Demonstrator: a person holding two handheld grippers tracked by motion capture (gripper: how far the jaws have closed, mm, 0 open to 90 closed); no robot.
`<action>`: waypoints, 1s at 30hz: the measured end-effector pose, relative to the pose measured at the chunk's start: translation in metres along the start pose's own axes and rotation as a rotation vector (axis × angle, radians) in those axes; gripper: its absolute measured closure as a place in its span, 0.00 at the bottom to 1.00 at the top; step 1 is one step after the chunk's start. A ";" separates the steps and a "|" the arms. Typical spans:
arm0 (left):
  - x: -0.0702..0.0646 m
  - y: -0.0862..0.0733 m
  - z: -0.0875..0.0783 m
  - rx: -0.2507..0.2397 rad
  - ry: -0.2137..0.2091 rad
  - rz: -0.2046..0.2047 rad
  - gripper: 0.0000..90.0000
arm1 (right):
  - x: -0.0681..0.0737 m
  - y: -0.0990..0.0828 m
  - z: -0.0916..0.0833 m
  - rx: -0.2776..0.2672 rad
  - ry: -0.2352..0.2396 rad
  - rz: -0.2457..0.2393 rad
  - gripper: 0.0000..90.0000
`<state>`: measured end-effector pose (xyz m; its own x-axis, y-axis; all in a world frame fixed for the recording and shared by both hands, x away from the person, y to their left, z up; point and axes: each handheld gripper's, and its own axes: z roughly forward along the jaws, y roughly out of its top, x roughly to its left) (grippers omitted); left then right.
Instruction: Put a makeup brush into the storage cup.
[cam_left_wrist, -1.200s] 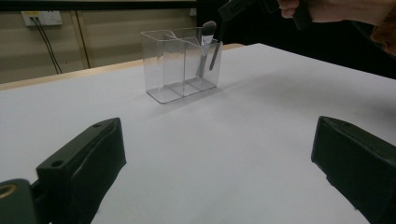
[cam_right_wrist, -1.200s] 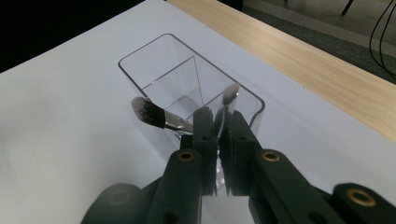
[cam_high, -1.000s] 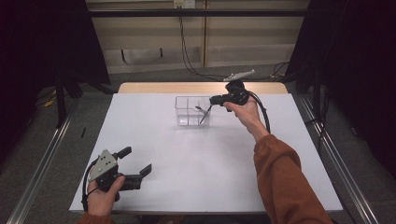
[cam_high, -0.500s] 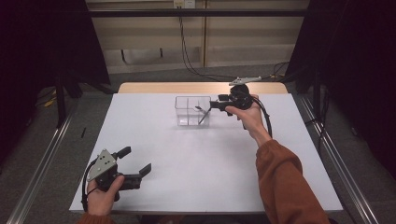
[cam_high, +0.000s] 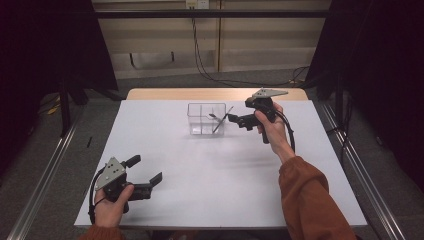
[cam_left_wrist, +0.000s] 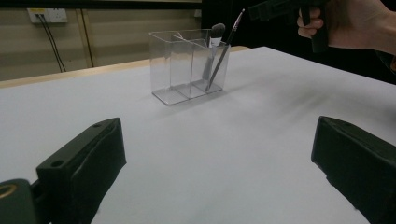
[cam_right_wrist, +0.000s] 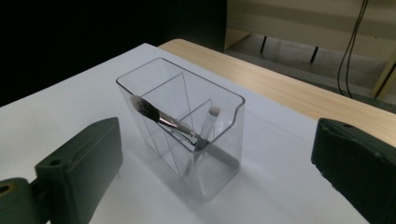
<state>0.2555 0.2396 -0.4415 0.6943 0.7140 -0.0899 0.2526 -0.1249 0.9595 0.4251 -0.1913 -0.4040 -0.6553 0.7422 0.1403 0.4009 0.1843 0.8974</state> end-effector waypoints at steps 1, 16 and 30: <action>0.000 0.000 0.000 -0.001 0.003 0.000 0.03 | 0.001 -0.001 -0.001 -0.002 -0.013 0.003 0.01; -0.001 -0.001 -0.007 -0.012 0.005 -0.003 0.03 | 0.011 -0.016 -0.018 -0.047 -0.078 0.023 0.02; 0.000 -0.001 -0.007 -0.019 0.004 -0.016 0.03 | 0.011 -0.024 -0.042 -0.109 -0.103 0.019 0.02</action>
<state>0.2500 0.2445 -0.4406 0.6877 0.7185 -0.1041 0.2508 -0.1005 0.9628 0.3811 -0.2142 -0.4066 -0.5772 0.8078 0.1193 0.3373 0.1028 0.9358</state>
